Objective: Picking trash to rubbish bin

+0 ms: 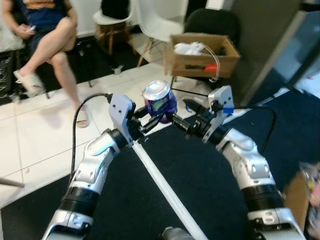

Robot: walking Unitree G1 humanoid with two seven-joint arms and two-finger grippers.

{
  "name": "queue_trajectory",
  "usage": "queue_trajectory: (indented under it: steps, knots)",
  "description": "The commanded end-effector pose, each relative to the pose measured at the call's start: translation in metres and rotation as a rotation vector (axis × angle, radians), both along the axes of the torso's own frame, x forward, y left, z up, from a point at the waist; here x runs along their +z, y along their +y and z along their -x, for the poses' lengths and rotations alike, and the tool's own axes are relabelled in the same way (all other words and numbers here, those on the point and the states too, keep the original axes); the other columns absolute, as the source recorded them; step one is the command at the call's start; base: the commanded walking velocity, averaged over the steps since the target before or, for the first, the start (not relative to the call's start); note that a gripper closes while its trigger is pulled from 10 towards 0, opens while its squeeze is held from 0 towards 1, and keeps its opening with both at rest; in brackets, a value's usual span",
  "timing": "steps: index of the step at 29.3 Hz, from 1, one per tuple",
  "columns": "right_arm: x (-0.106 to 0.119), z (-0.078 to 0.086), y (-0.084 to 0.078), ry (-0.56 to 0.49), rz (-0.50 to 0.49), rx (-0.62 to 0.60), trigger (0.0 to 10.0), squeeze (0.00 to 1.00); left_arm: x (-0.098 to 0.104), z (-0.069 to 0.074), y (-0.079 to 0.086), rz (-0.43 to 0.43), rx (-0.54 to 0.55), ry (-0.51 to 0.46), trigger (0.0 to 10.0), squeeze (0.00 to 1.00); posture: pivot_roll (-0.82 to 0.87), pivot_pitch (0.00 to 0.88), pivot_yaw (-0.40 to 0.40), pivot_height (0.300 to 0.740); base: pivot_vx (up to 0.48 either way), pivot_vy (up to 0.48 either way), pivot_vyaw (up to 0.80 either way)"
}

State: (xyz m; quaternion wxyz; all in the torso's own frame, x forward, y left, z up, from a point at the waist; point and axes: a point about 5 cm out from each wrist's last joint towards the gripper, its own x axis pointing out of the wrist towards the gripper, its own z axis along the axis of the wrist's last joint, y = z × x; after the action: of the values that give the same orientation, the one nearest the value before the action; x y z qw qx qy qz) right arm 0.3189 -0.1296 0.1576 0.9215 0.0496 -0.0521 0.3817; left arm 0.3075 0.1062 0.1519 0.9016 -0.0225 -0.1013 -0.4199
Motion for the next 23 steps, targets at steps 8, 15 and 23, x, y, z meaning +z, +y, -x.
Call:
queue_trajectory:
  steps: [8,15,23]
  knots:
    - [-0.0064,-0.0001,0.0000,0.038,0.006,-0.007,10.0,0.00,-0.0004,-0.0001,-0.0009,-0.002,0.010,0.008,10.0,0.00,-0.06,0.000,-0.029,0.740,0.000,0.000,-0.80]
    - [-0.0046,-0.0044,-0.0019,0.029,0.018,-0.013,10.0,0.00,0.0011,-0.0033,-0.0016,-0.003,0.016,0.010,10.0,0.00,-0.06,0.000,-0.034,0.740,0.000,0.000,-0.80]
    - [-0.0033,-0.0057,-0.0021,0.028,0.013,-0.012,10.0,0.00,0.0015,-0.0042,0.0001,0.009,0.040,0.016,10.0,0.00,-0.05,0.000,-0.035,0.740,0.000,0.000,-0.80]
